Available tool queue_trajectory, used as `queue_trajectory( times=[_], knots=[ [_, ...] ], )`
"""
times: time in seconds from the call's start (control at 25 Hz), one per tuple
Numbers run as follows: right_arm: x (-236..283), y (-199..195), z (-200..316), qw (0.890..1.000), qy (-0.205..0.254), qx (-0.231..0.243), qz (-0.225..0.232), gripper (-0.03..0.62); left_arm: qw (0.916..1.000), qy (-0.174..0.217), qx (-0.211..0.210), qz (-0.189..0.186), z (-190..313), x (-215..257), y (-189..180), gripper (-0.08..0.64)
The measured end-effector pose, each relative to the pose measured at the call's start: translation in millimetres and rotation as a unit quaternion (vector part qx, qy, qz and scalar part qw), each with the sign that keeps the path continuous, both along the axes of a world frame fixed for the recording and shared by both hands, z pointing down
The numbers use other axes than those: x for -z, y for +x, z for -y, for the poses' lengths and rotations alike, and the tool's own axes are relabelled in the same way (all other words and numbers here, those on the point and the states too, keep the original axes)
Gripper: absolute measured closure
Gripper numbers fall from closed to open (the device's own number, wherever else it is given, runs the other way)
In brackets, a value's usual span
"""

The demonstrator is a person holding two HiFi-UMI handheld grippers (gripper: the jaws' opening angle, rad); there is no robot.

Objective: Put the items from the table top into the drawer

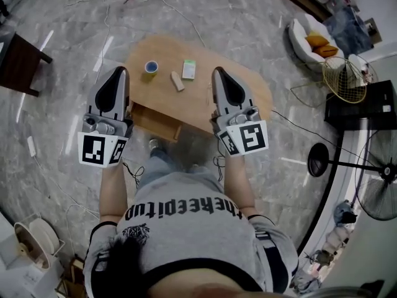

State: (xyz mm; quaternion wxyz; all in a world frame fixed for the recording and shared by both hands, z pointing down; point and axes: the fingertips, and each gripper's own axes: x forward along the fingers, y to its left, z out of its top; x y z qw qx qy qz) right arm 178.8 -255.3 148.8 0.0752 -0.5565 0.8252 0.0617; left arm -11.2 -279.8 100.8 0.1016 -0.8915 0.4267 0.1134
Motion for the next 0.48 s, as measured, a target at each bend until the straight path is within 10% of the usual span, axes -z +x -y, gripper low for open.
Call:
queue_trajectory(
  times=[0.48],
  knots=[
    [-21.4, -61.0, 117.7, 0.999, -0.026, -0.04, 0.011, 0.591, 0.9979, -0.012, -0.064, 0.006, 132.0, -9.7, -44.9, 0.548]
  ],
)
